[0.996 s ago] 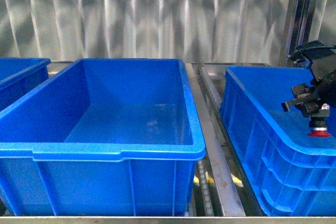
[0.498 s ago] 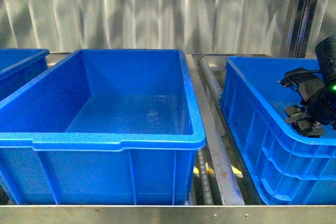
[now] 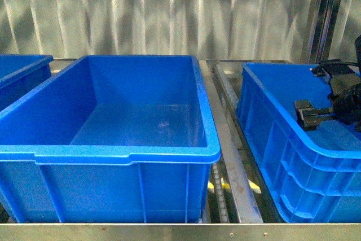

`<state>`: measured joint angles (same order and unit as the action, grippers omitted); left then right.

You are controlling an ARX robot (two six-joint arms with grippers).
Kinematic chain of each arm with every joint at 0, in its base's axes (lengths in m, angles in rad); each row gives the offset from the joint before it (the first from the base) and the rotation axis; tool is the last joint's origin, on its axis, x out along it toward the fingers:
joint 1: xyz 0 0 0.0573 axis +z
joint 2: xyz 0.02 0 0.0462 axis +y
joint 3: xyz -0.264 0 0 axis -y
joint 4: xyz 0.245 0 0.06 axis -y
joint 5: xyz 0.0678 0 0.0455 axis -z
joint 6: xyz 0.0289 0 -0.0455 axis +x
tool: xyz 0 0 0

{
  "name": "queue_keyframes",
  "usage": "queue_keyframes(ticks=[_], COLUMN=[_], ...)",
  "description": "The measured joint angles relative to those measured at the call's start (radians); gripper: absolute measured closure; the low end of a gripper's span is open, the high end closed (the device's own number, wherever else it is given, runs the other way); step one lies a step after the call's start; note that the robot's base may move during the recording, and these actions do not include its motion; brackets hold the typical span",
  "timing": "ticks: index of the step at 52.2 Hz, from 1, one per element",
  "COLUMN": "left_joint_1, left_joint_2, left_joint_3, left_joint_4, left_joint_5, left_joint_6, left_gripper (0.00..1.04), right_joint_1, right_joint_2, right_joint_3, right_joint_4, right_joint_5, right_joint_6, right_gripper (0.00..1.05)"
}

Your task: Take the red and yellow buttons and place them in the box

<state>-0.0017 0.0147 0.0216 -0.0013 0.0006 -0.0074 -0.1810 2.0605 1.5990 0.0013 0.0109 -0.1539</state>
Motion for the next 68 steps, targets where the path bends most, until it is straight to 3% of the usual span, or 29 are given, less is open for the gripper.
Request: queue_keyframes(ticks=[20,26,38,40,48,61,64,68], left_joint_1=[0.0,0.0,0.0,0.0,0.0,0.0,0.0,0.0], left_joint_2=[0.0,0.0,0.0,0.0,0.0,0.0,0.0,0.0], left_joint_3=[0.0,0.0,0.0,0.0,0.0,0.0,0.0,0.0], left_joint_4=[0.0,0.0,0.0,0.0,0.0,0.0,0.0,0.0], left_joint_5=[0.0,0.0,0.0,0.0,0.0,0.0,0.0,0.0], left_joint_6=[0.0,0.0,0.0,0.0,0.0,0.0,0.0,0.0], left_gripper=[0.08,0.08,0.08,0.08,0.08,0.08,0.08,0.08], right_joint_1=[-0.092,-0.079,0.0,0.016,0.052,0.098,0.142,0.168], right_joint_2=[-0.554,-0.738,-1.073,-1.099,-1.175,-1.292,-1.323,-1.358], right_joint_3=[-0.499,-0.705,-1.085,-1.148,-1.278,-1.399,-1.423,-1.447], right_joint_4=[0.266,0.418,0.499,0.515,0.545,0.555,0.552,0.544], right_joint_5=[-0.346,-0.258,-0.189,-0.173,-0.133,-0.094,-0.025,-0.018], right_joint_6=[0.149,0.154,0.154,0.154,0.154,0.154,0.154,0.154], right_gripper=[0.07,0.23,0.61,0.72,1.0,1.01,1.01,1.01])
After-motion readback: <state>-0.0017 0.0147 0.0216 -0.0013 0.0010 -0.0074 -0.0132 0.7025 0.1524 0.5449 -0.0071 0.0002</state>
